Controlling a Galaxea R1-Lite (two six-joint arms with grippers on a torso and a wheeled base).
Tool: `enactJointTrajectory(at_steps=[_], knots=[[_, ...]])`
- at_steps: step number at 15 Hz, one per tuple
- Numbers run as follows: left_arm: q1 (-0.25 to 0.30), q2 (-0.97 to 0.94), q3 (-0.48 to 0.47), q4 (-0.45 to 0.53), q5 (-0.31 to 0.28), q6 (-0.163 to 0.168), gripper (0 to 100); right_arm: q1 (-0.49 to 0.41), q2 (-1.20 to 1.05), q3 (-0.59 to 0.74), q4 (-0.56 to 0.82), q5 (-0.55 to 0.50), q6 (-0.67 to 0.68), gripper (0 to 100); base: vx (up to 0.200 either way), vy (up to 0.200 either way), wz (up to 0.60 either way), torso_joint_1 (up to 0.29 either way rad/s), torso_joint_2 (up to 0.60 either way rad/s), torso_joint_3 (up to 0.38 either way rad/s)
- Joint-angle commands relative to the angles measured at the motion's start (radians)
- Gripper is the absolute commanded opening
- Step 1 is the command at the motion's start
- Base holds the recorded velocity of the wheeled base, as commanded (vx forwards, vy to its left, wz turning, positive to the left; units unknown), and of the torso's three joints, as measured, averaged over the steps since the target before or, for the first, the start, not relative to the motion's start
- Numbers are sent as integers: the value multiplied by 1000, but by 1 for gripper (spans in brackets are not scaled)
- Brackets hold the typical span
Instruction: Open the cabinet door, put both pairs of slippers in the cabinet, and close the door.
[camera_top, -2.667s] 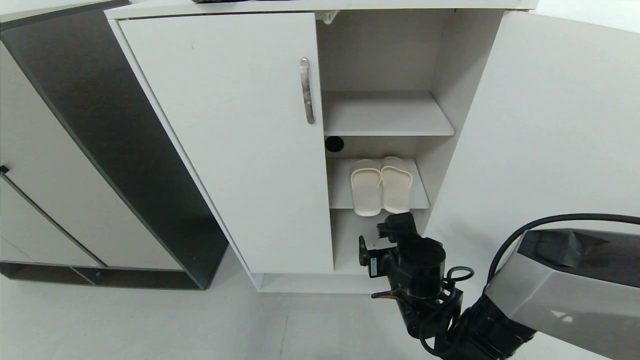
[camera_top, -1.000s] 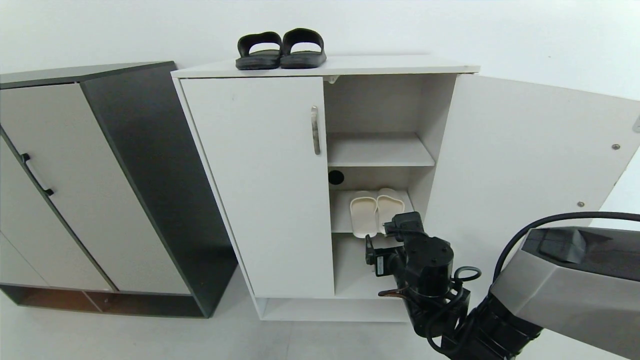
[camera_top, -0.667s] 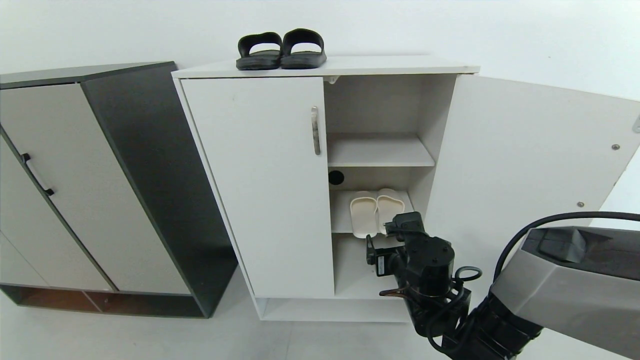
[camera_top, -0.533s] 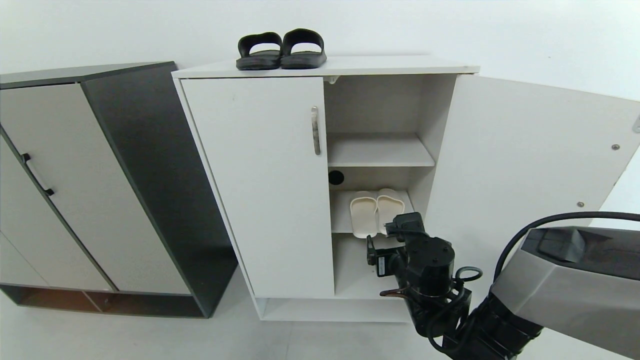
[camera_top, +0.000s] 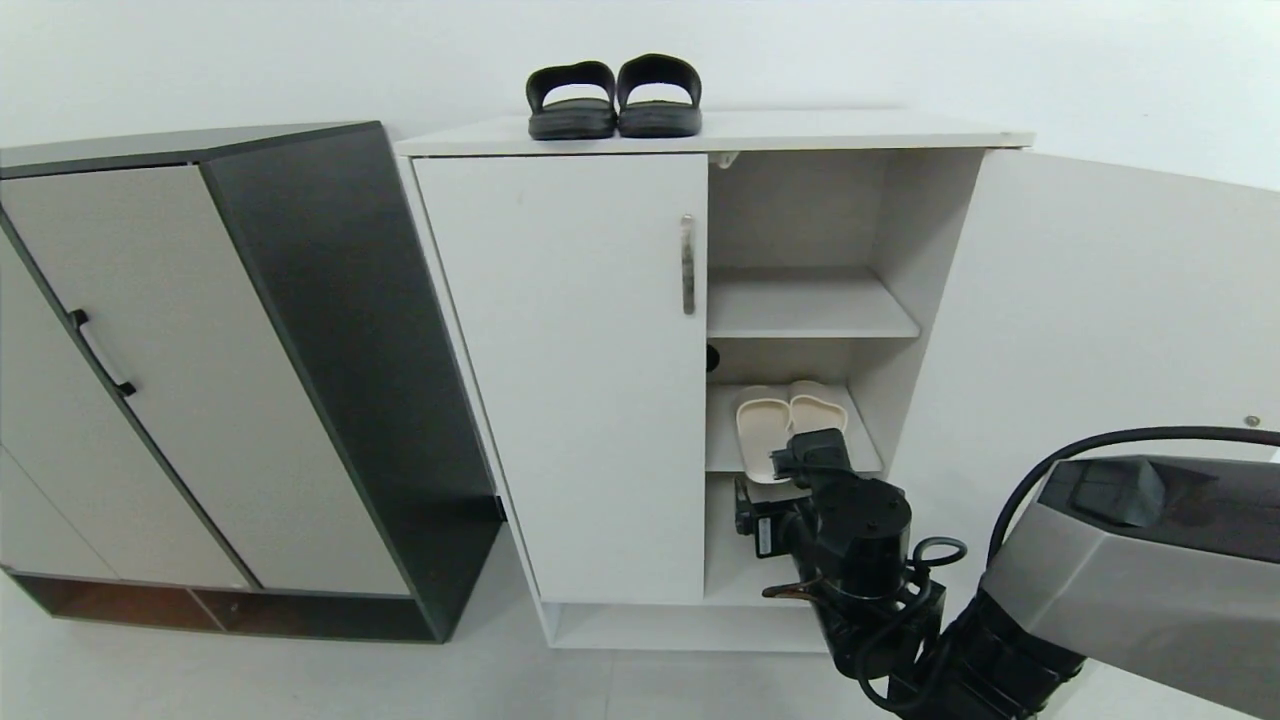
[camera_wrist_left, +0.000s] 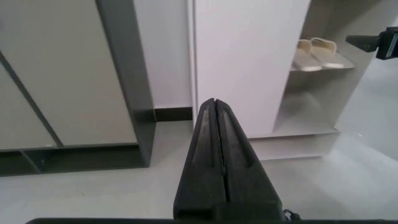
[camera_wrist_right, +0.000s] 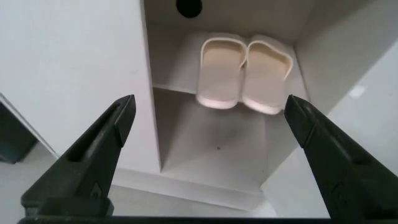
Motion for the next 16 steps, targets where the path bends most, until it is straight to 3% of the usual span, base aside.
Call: enactJointTrajectory(at_steps=[1, 7, 16], knots=[[0, 2, 0, 1, 0, 0, 0, -3, 4, 0, -2, 0, 0, 100, 0, 200, 0, 2, 7, 2], [0, 2, 0, 1, 0, 1, 0, -16, 0, 19, -13, 22, 0, 100, 0, 200, 0, 2, 3, 2], [0, 2, 0, -1, 0, 1, 0, -46, 2, 97, -133, 98, -86, 100, 0, 0, 0, 0, 0, 0]])
